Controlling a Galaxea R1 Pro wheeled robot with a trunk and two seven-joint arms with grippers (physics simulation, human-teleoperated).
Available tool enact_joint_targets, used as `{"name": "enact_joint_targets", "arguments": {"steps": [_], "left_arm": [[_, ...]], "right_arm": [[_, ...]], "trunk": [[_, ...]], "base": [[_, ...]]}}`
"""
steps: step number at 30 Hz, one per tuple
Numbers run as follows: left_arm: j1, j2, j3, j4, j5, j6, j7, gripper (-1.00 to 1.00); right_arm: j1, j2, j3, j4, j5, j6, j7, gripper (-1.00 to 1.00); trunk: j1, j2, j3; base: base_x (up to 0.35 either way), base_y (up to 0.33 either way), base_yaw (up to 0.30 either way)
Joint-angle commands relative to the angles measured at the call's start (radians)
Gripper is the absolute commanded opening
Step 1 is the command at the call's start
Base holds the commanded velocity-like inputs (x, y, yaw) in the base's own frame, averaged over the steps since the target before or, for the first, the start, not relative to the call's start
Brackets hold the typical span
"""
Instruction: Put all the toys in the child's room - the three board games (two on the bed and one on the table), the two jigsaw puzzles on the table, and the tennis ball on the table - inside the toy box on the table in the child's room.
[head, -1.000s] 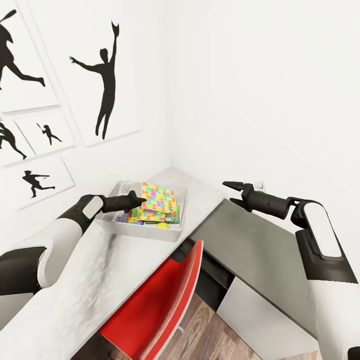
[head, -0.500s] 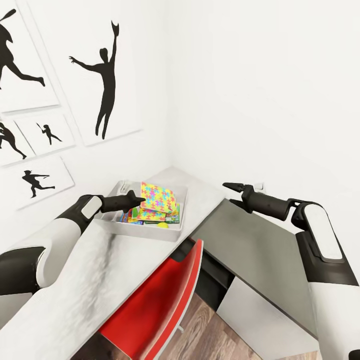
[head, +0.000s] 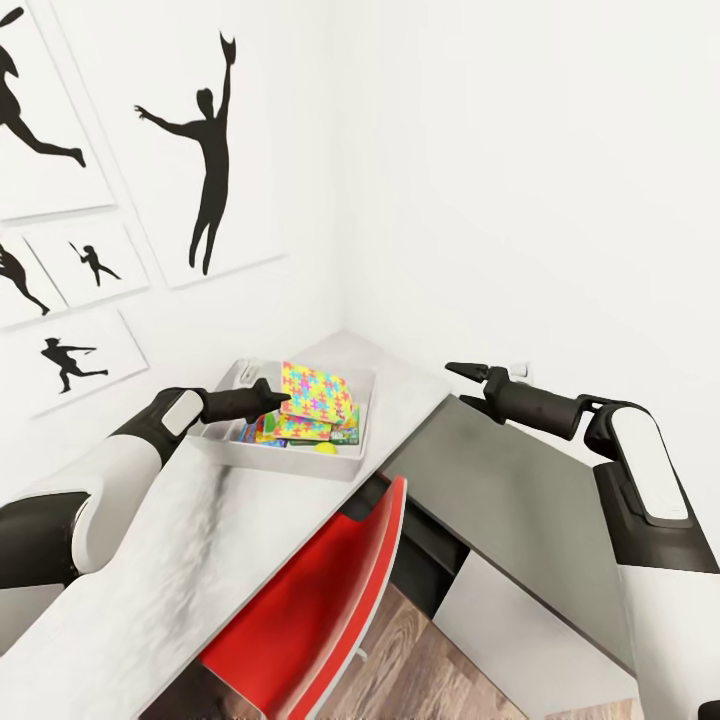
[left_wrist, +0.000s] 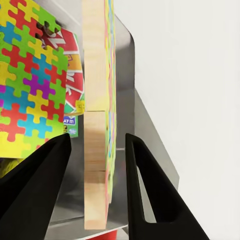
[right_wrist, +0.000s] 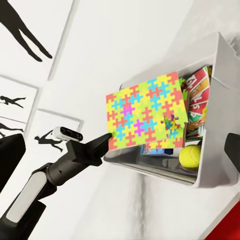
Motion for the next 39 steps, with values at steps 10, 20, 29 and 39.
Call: {"name": "enact_joint_targets", "arguments": {"steps": [10,20,29,39], "left_arm": [[-0.001,0.0,0.006,0.0,-0.003,0.006,-0.003,-1.0],[-0.002,0.001,0.006,0.0,-0.004,0.006,-0.002,1.0],[-0.002,0.035,0.006,0.0,-0.004,0.003,-0.002,1.0],[-0.001,0.204,0.005,-0.044,-0.002,0.013,-0.087,1.0]], "right_arm": [[-0.001,0.0,-0.001,-0.001,-0.01,0.003,-0.01,1.0],[-0.001,0.001,0.001,-0.002,-0.01,0.003,-0.01,1.0],[-0.001,0.001,0.001,-0.002,-0.01,0.003,-0.01,1.0],[-0.001,0.003,0.001,-0.002,-0.01,0.003,-0.01,1.0]], "trunk": [[0.001,-0.002,-0.003],[0.001,-0.002,-0.003],[0.001,-0.002,-0.003],[0.001,-0.002,-0.003]], "base": [[0.0,0.0,0.0],[0.0,0.0,0.0],[0.0,0.0,0.0],[0.0,0.0,0.0]]}}
